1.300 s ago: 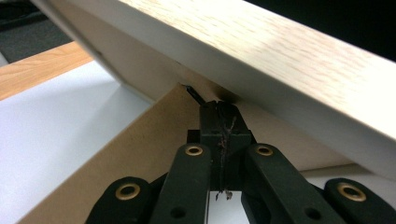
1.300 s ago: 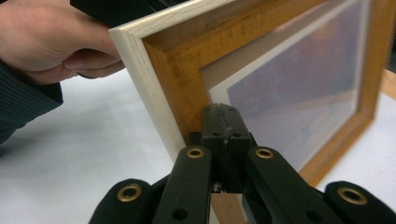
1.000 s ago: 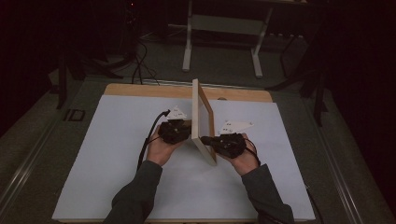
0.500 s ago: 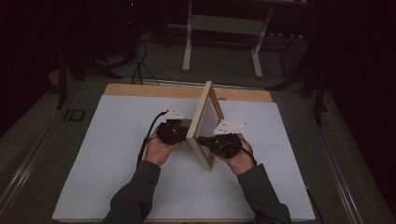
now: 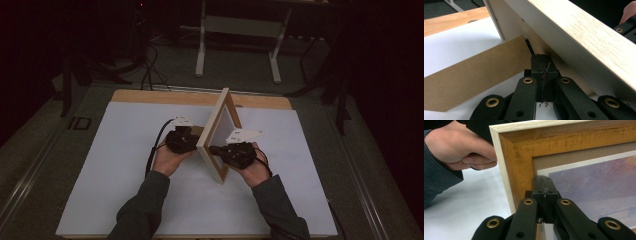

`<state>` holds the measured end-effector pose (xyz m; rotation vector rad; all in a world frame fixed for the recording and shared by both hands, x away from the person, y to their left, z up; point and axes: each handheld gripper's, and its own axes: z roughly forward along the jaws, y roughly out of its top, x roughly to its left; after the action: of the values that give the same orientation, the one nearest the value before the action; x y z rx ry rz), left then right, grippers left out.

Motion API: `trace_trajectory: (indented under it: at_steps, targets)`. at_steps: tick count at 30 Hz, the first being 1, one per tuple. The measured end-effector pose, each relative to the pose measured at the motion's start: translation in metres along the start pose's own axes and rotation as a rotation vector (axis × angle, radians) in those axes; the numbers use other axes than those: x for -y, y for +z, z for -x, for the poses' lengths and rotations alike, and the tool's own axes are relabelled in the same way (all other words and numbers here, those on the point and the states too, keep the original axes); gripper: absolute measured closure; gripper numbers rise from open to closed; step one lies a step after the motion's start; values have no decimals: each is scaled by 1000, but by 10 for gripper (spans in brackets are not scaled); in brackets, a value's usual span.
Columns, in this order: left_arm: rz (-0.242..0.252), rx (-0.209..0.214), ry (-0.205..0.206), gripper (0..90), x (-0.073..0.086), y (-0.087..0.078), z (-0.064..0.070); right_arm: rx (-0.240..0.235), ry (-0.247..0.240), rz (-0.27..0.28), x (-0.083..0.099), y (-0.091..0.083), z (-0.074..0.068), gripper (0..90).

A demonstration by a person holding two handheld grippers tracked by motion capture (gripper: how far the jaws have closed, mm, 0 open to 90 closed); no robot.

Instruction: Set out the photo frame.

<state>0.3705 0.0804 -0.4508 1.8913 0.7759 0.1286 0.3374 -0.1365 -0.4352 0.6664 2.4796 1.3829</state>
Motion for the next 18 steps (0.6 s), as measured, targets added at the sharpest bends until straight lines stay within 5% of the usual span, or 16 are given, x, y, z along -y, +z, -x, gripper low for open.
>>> trace_trajectory:
  at_steps: [7, 13, 18]
  targets:
    - [-13, -80, 16, 828, 0, -4, 3, 18, -22, -19, 3, 0, 0, 861]
    - [-51, -194, 52, 798, -3, -17, 8, 31, -24, -38, 8, -2, 2, 787]
    - [-25, -205, 17, 704, -6, -29, 6, 39, -20, -44, 12, -7, 6, 704]
